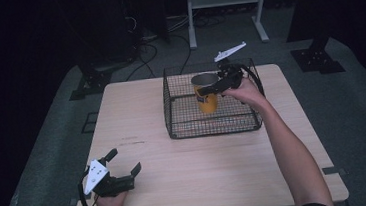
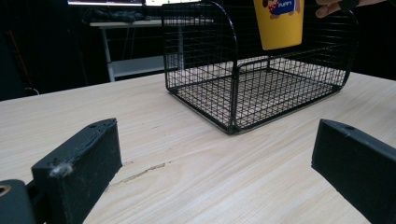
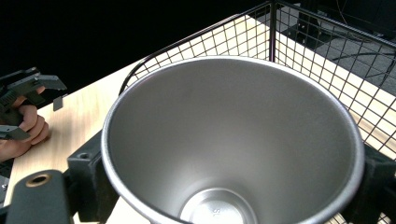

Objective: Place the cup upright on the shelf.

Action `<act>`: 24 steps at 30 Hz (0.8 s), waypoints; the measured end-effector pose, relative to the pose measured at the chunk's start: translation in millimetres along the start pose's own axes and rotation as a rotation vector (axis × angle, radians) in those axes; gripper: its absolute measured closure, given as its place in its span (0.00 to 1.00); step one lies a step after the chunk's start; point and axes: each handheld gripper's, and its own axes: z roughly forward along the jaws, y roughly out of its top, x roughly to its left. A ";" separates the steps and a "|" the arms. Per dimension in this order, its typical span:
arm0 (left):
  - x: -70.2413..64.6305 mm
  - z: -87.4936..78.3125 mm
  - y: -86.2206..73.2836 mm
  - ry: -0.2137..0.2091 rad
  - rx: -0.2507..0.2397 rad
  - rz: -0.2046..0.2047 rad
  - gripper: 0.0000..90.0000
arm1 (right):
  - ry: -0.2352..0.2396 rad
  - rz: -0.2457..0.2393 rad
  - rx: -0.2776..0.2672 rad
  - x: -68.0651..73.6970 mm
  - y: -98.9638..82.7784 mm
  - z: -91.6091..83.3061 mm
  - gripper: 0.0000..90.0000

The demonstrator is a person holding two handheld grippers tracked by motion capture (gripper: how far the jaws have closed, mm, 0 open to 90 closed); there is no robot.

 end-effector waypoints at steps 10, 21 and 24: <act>0.0 -0.1 0.0 0.000 -0.001 -0.001 0.01 | -0.001 0.010 0.006 -4.6 -2.3 5.1 0.13; 0.2 -0.2 0.0 -0.001 -0.002 -0.002 0.01 | 0.003 0.019 0.014 -10.3 -6.1 13.6 0.13; 0.3 -0.2 0.0 0.000 -0.003 -0.002 0.01 | 0.001 0.017 0.022 -12.1 -7.5 16.9 0.13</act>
